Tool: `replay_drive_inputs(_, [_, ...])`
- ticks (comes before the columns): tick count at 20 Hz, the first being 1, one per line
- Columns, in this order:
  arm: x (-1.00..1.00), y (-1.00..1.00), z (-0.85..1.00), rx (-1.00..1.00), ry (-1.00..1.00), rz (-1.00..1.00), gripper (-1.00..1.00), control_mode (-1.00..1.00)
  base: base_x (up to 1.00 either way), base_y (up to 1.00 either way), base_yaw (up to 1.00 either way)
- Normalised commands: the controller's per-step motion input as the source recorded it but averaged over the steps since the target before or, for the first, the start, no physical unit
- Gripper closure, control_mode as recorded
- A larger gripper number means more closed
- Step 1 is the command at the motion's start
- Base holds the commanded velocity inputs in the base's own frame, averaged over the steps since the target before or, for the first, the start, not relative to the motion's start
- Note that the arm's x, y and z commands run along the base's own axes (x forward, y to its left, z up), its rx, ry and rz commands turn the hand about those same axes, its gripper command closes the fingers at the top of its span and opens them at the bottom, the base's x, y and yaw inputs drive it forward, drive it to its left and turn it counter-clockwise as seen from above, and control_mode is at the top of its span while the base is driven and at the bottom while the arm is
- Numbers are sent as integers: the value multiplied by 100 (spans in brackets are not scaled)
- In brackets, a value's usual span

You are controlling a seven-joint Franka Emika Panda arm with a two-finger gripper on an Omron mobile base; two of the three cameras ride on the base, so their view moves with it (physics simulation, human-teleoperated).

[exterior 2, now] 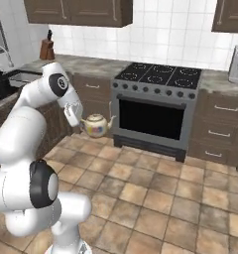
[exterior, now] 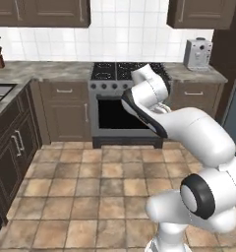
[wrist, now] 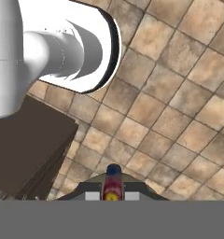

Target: Pick the teapot and teapot and place them in the sink. Then turn on the water.

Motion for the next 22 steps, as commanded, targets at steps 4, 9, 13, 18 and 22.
replay_drive_inputs(4, [0, 0, 0, 0, 0, 0, 100, 100, 57, 0, 69])
replay_drive_inputs(9, [0, 0, 0, 0, 0, 0, 100, 100, 95, 5, 43])
replay_drive_inputs(13, [0, 0, 0, 0, 0, 0, 100, 100, 100, 10, 17])
replay_drive_inputs(18, [0, 0, 0, 0, 0, 0, 100, 100, 100, 3, 13])
replay_drive_inputs(22, [0, 0, 0, 0, 0, 0, 100, 100, 100, 1, 17])
